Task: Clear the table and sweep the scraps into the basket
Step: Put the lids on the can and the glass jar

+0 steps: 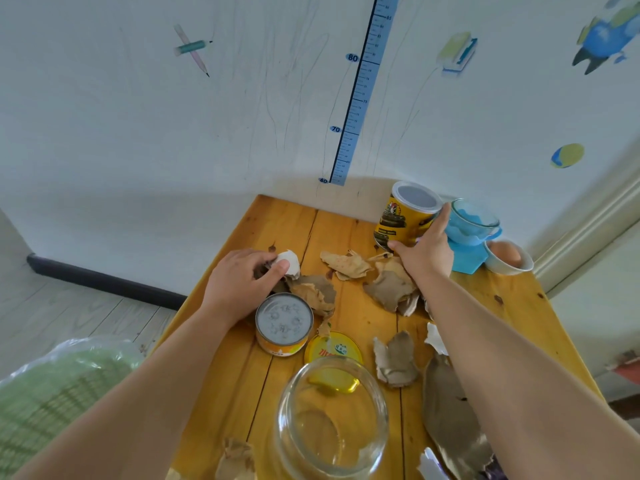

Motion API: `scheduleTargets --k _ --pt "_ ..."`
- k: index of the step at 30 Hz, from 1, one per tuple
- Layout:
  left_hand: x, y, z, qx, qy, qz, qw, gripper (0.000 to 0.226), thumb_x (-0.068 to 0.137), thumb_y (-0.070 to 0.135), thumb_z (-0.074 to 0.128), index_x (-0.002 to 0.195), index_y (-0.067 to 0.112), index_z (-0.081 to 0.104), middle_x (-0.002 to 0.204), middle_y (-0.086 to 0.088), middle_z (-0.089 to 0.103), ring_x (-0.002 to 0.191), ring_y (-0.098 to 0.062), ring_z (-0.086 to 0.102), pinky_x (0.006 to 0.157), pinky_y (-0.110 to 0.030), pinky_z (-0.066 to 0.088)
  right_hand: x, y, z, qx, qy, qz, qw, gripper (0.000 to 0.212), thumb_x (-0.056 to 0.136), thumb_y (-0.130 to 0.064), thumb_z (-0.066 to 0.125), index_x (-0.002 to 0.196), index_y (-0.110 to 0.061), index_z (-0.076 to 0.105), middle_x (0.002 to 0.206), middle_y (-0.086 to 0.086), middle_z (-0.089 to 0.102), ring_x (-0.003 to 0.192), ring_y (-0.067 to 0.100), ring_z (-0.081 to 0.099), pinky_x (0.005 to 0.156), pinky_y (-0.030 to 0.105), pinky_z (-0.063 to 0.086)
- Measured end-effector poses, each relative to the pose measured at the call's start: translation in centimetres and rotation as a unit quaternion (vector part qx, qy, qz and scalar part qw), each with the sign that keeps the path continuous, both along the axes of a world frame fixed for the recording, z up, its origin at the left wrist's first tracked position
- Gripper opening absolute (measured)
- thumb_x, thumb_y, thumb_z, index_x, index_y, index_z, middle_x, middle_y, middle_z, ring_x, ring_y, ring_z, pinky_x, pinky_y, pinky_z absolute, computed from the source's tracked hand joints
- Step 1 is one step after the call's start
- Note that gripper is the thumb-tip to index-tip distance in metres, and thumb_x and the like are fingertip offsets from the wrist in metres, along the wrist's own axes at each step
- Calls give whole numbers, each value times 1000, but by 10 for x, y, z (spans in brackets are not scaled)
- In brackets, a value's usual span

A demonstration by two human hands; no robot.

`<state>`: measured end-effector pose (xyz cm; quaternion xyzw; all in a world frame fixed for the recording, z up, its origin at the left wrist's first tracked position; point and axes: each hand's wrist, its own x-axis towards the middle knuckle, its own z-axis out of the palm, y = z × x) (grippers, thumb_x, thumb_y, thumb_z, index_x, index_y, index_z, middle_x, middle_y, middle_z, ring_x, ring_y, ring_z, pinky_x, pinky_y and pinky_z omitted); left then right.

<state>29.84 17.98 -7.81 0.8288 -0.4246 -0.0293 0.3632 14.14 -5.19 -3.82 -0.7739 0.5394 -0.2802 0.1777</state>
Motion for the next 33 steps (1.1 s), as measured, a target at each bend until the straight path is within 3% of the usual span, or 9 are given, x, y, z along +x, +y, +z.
scheduleTargets --k 8,11,13,16,20,25,28,31,33 --pt "-1 1 1 17 16 -1 1000 63 77 58 32 114 18 64 114 0 65 110 -19 52 88 -27 35 -11 14 2 -7 37 0 999 100 83 -24 68 147 -24 -9 135 12 47 109 28 57 83 38 50" --pt "-4 3 8 -1 49 -20 999 56 77 58 32 93 18 68 99 2 67 99 -19 55 84 -31 40 -16 21 9 8 28 18 999 95 85 -25 65 147 -25 -6 132 10 49 106 27 58 77 36 50" --pt "-8 7 13 -28 71 -28 997 50 78 55 34 82 18 66 94 2 67 94 -18 56 91 -36 41 -20 29 17 3 13 30 999 87 86 -25 63 147 -25 2 133 9 49 108 28 58 80 38 51" --pt "-17 19 19 -67 81 -14 994 46 81 50 41 95 16 68 107 -1 67 105 -18 55 101 -40 38 -24 54 28 -34 -2 111 993 62 87 -26 60 140 -21 28 129 6 51 104 21 59 81 34 50" --pt "-40 39 27 -100 101 -17 990 27 89 36 51 100 17 67 102 8 63 103 -17 57 90 -37 46 -32 105 24 -87 93 331 935 39 88 -29 59 123 -14 54 119 2 59 103 15 57 84 26 46" --pt "-68 58 39 -133 146 -25 980 15 91 30 53 94 23 66 93 16 61 98 -7 57 81 -25 49 -48 140 15 -40 92 383 918 36 87 -33 61 117 -14 59 111 1 63 92 8 55 81 23 47" --pt "-79 70 41 -142 174 -17 974 22 91 33 51 101 20 66 103 7 65 99 -6 57 79 -18 47 -62 150 11 -3 107 390 915 34 83 -32 66 114 -16 61 109 0 63 93 8 54 86 29 50" --pt "-88 79 44 -138 188 -7 972 32 91 41 48 105 17 65 102 4 66 94 -7 58 73 -15 42 -73 159 9 20 147 411 899 36 84 -30 65 118 -19 60 116 -3 60 97 4 50 85 18 41" --pt "-92 82 46 -130 192 4 973 40 90 44 46 110 16 65 103 2 66 96 -10 57 72 -15 40 -76 161 8 30 170 420 891 41 84 -30 65 123 -21 56 124 -2 55 110 10 51 90 19 38"
